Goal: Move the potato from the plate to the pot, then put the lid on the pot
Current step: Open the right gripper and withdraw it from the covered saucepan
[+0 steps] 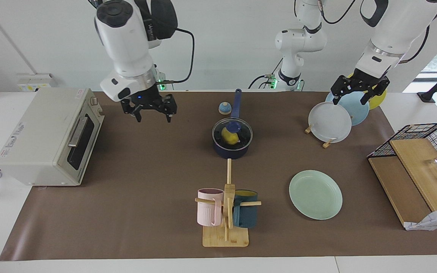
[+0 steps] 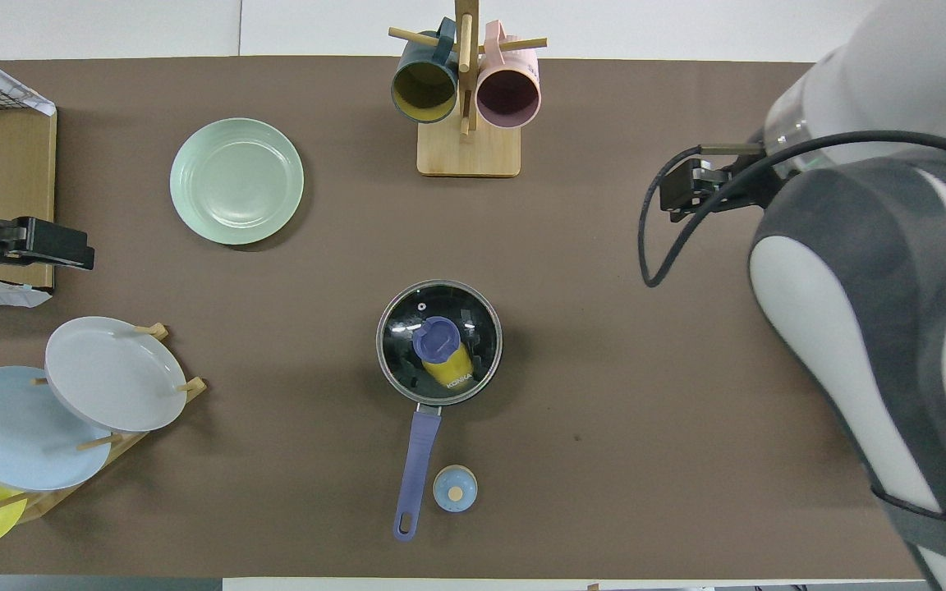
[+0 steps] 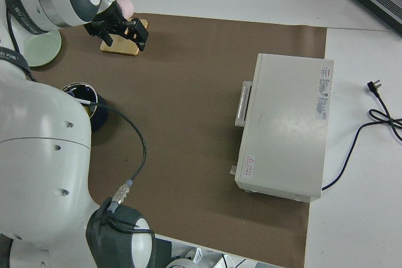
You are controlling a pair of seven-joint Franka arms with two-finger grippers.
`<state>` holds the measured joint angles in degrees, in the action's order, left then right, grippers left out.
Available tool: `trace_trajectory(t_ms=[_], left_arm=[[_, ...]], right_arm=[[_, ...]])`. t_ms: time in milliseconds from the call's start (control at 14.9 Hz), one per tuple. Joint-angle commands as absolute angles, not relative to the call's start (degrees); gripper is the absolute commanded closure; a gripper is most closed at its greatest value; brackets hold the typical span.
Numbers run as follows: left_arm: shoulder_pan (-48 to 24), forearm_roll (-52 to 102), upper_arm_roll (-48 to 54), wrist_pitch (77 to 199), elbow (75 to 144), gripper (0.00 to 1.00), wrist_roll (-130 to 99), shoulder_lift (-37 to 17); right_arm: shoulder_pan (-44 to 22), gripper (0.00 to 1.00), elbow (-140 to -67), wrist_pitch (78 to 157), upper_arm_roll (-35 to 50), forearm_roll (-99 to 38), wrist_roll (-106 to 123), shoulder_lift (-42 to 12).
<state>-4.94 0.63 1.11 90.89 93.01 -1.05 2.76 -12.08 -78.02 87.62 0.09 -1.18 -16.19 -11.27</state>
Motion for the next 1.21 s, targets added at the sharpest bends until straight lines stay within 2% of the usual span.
trace_trajectory(t_ms=[0, 202, 336, 538, 874, 1142], left_arm=[[-4.3, 0.1, 1.5, 90.3, 93.0, 0.00, -0.9, 3.3], [-4.3, 0.1, 1.5, 90.1, 93.0, 0.00, -0.9, 3.3], [-4.3, 0.1, 1.6, 90.6, 93.1, 0.00, -0.8, 3.3], [-4.3, 0.1, 1.6, 90.9, 93.1, 0.00, -0.9, 3.3], [-4.4, 0.1, 1.6, 91.0, 93.1, 0.00, -0.9, 3.3], [-4.7, 0.1, 1.6, 91.0, 93.1, 0.00, -0.9, 3.3]], right_arm=[[-9.1, 0.00, -79.5, 85.9, 0.8, -0.9, -14.1, -9.7], [-6.3, 0.00, -83.3, 86.1, 0.9, -1.1, -13.4, -7.7], [-5.1, 0.00, -85.6, 86.0, 0.8, -1.0, -3.3, -6.5], [-4.2, 0.00, -90.8, 86.3, 0.7, -0.7, -0.7, -0.3], [-3.3, 0.00, -91.1, 86.0, -0.4, 1.3, -0.1, 0.0], [-3.0, 0.00, -94.0, 87.6, -0.7, 1.1, -0.2, 1.8]])
